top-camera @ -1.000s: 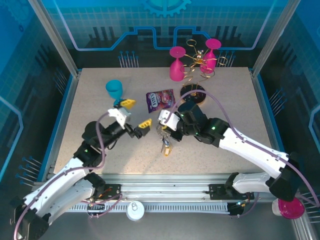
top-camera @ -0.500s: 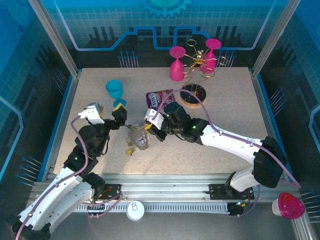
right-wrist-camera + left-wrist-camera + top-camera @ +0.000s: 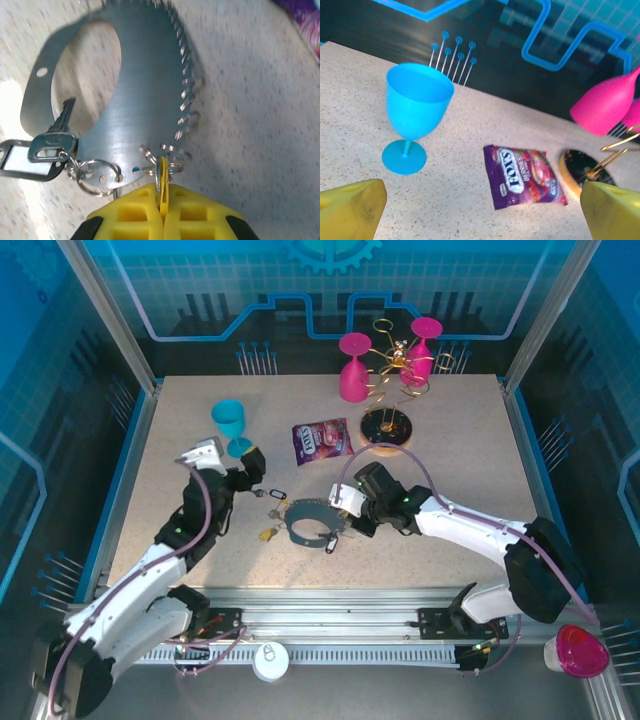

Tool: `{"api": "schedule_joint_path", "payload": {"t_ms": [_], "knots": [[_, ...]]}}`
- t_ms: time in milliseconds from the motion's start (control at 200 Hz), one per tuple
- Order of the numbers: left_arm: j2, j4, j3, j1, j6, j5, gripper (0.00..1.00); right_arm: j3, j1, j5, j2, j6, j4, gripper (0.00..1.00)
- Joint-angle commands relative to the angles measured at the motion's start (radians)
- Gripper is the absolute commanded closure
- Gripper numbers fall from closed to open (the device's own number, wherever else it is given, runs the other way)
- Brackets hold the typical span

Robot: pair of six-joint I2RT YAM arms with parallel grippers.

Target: Put the keys on the keyring

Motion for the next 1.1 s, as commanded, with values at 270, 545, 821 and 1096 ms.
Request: {"api": "schedule_joint_path", "payload": {"t_ms": [270, 545, 821, 1096], "knots": [[0.299, 0.155, 0.128, 0.025, 0.164, 0.197, 0.01, 0.034, -0.075, 0.192, 0.147, -0.200, -0.224, 0.68], [0.164, 0.073, 0.045, 0.026, 0.055, 0.216, 0.01, -0.042, -0.069, 0.116, -0.100, -0.010, -0.091, 0.52], [0.128, -0.251, 0.162, 0.049, -0.201, 0.319, 0.01, -0.056, -0.039, 0.048, -0.205, 0.615, 0.112, 0.50], [0.083, -0.251, 0.080, 0.049, -0.258, 0.433, 0.01, 0.076, -0.023, 0.043, 0.016, 0.790, -0.006, 0.54]]}}
